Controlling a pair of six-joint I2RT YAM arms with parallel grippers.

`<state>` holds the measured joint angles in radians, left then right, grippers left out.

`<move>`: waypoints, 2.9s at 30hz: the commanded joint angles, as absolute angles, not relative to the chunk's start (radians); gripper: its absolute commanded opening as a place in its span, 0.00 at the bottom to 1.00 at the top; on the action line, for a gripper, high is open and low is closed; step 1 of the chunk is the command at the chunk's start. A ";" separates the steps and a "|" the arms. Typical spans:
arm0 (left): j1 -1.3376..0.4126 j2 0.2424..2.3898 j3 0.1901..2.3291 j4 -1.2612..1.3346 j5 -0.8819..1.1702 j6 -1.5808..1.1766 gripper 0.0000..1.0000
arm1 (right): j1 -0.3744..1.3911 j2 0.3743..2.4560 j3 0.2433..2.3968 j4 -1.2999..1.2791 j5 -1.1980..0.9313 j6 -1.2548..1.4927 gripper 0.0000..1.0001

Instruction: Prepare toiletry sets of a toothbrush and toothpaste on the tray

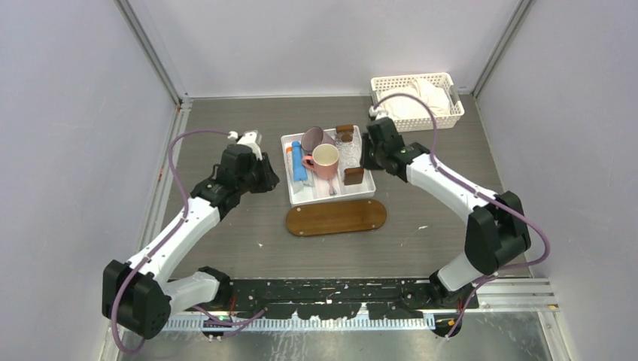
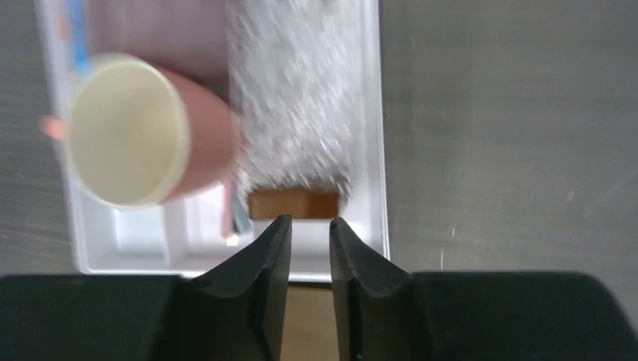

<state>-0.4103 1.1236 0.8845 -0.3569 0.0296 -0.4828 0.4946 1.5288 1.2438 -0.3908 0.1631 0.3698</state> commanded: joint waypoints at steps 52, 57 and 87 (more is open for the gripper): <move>-0.451 1.812 1.094 -0.193 -0.074 -0.535 0.20 | 0.472 1.941 1.216 -0.275 0.192 0.476 0.11; -0.414 1.854 1.151 -0.191 -0.064 -0.521 0.25 | 0.442 1.993 1.312 -0.291 0.161 0.468 0.10; -0.573 1.141 0.752 -0.436 -0.030 -0.755 0.19 | 0.413 1.103 0.706 -0.527 0.338 0.605 0.46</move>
